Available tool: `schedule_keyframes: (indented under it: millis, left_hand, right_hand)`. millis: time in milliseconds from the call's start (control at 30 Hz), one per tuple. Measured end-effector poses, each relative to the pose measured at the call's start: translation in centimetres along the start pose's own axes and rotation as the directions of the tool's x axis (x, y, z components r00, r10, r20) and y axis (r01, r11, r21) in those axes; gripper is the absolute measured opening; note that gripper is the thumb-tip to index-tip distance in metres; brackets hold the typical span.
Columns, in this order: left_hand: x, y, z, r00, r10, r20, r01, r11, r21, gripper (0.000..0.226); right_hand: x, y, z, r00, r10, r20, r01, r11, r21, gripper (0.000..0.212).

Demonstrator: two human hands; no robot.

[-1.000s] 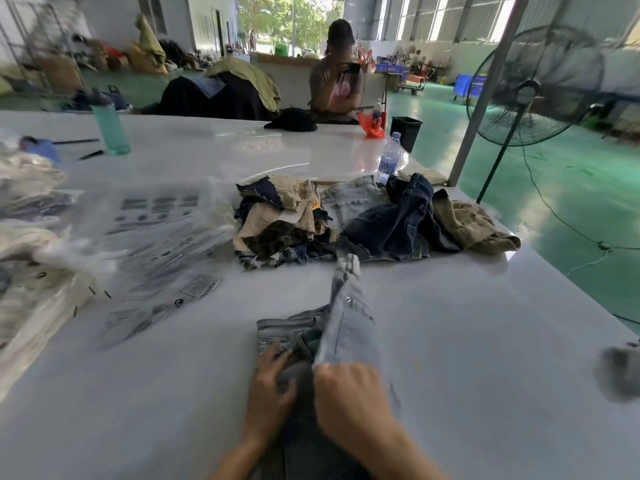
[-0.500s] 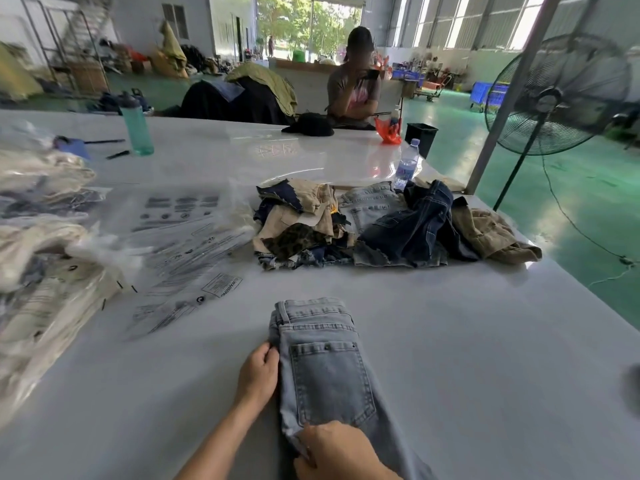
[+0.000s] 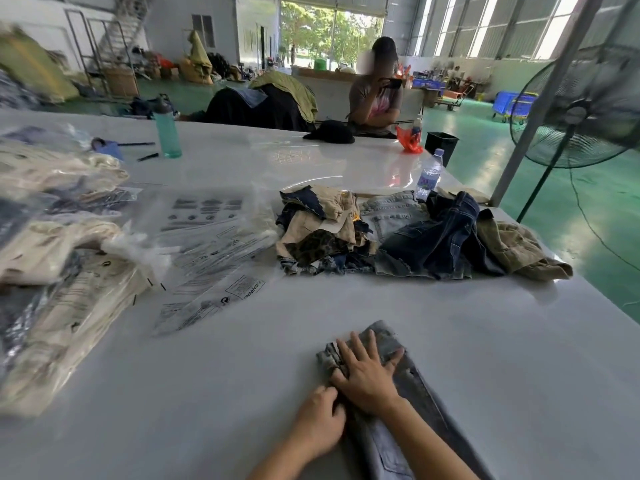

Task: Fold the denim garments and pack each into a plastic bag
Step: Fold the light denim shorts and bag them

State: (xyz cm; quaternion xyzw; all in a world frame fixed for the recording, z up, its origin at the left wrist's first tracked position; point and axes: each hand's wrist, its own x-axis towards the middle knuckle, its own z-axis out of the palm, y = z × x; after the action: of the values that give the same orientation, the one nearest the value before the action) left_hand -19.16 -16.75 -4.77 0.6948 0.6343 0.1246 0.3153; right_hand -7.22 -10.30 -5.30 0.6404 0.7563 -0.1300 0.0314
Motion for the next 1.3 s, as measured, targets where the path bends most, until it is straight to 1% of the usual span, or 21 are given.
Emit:
schedule_keyframes:
  millis: [133, 200, 267, 333, 433, 500, 567, 600, 667, 733, 767, 800, 833, 900, 933, 967, 1033, 1100, 1233, 1267, 1300]
  left_hand:
    - [-0.8, 1.1, -0.3, 0.974, 0.120, 0.195, -0.097, 0.988, -0.122, 0.018]
    - [-0.8, 0.9, -0.6, 0.988, 0.115, 0.098, -0.094, 0.976, -0.198, 0.018]
    - [-0.1, 0.0, -1.2, 0.987, 0.002, -0.162, -0.040, 0.972, -0.233, 0.019]
    - [0.8, -1.0, -1.6, 0.950, -0.101, -0.297, 0.012, 0.958, -0.286, 0.030]
    - [2.3, -1.3, -1.7, 0.968, -0.085, -0.238, 0.005, 0.948, -0.318, 0.039]
    - [3.1, -0.6, -1.4, 0.976, -0.080, -0.201, 0.004, 0.936, -0.353, 0.040]
    - [4.0, 0.2, -0.9, 0.976, -0.121, -0.181, 0.049, 0.931, -0.361, 0.041]
    - [4.3, 0.7, -0.6, 0.973, -0.151, -0.173, 0.083, 0.934, -0.347, 0.041]
    - [4.6, 1.5, -0.4, 0.964, -0.215, -0.154, 0.162, 0.941, -0.297, 0.034]
    - [4.5, 1.9, -0.4, 0.953, -0.269, -0.138, 0.218, 0.928, -0.301, 0.024]
    - [4.4, 1.9, -0.4, 0.949, -0.288, -0.131, 0.235, 0.919, -0.317, 0.023]
    - [4.1, 1.8, -0.4, 0.945, -0.302, -0.129, 0.246, 0.910, -0.333, 0.022]
    - [3.8, 1.7, -0.4, 0.941, -0.313, -0.129, 0.251, 0.902, -0.352, 0.018]
    - [3.0, 1.2, -0.6, 0.945, -0.307, -0.115, 0.238, 0.883, -0.405, 0.012]
    - [2.7, 1.0, -0.8, 0.952, -0.293, -0.090, 0.223, 0.862, -0.455, 0.014]
    - [2.4, 0.8, -0.9, 0.957, -0.288, -0.045, 0.222, 0.819, -0.530, 0.022]
    - [1.9, 1.0, -1.3, 0.951, -0.301, 0.066, 0.254, 0.645, -0.720, 0.033]
    - [1.2, 1.2, -1.9, 0.933, -0.336, 0.133, 0.310, 0.559, -0.769, 0.027]
    - [-0.5, 0.1, -3.0, 0.903, -0.346, 0.255, 0.427, 0.657, -0.621, 0.010]
    - [-0.6, -0.3, -3.3, 0.926, -0.322, 0.200, 0.379, 0.772, -0.511, 0.016]
    - [-0.6, -0.7, -3.4, 0.966, -0.256, 0.047, 0.258, 0.920, -0.296, 0.029]
  right_hand:
    - [0.7, 3.7, -2.6, 0.971, -0.216, 0.098, 0.218, 0.976, -0.012, 0.068]
    - [0.1, 4.3, -3.6, 0.964, -0.255, 0.078, 0.255, 0.967, 0.004, 0.071]
    - [-1.1, 4.2, -3.1, 0.975, -0.223, -0.013, 0.223, 0.975, 0.008, 0.074]
    - [-2.7, 3.7, -1.5, 0.982, -0.173, -0.075, 0.174, 0.985, 0.002, 0.075]
    - [-4.1, 3.3, -0.6, 0.971, -0.160, -0.176, 0.169, 0.985, 0.038, 0.059]
    - [-4.2, 3.7, -1.9, 0.950, -0.047, -0.309, 0.124, 0.965, 0.233, 0.042]
    - [-4.2, 4.4, -3.6, 0.927, 0.098, -0.363, 0.058, 0.917, 0.395, 0.029]
    - [-4.3, 4.8, -4.4, 0.904, 0.150, -0.400, 0.042, 0.901, 0.432, 0.025]
    - [-4.6, 4.8, -5.7, 0.800, 0.212, -0.562, 0.023, 0.924, 0.382, 0.023]
    - [-5.0, 4.1, -5.5, 0.692, 0.116, -0.712, 0.037, 0.980, 0.196, 0.029]
    - [-5.4, 3.2, -4.8, 0.670, 0.021, -0.742, 0.067, 0.994, 0.088, 0.031]
    - [-5.7, 2.5, -3.8, 0.694, -0.104, -0.712, 0.117, 0.993, -0.031, 0.032]
    - [-5.9, 2.0, -2.7, 0.758, -0.198, -0.621, 0.153, 0.980, -0.126, 0.036]
    - [-6.2, 1.4, -1.4, 0.868, -0.221, -0.444, 0.199, 0.975, -0.096, 0.047]
    - [-6.2, 1.6, -1.4, 0.886, -0.198, -0.419, 0.201, 0.979, -0.038, 0.047]
    - [-6.2, 1.9, -1.5, 0.875, -0.183, -0.447, 0.210, 0.978, 0.009, 0.047]
    - [-6.6, 1.6, -1.7, 0.836, -0.170, -0.521, 0.222, 0.974, 0.038, 0.042]
    - [-7.2, 0.8, -1.4, 0.833, -0.202, -0.514, 0.229, 0.973, -0.013, 0.036]
    - [-8.5, 0.6, 1.1, 0.877, -0.294, -0.379, 0.283, 0.955, -0.086, 0.047]
    - [-8.7, 0.7, 1.2, 0.876, -0.297, -0.380, 0.283, 0.954, -0.093, 0.047]
    - [-8.7, 0.7, 1.0, 0.877, -0.301, -0.374, 0.299, 0.952, -0.067, 0.048]
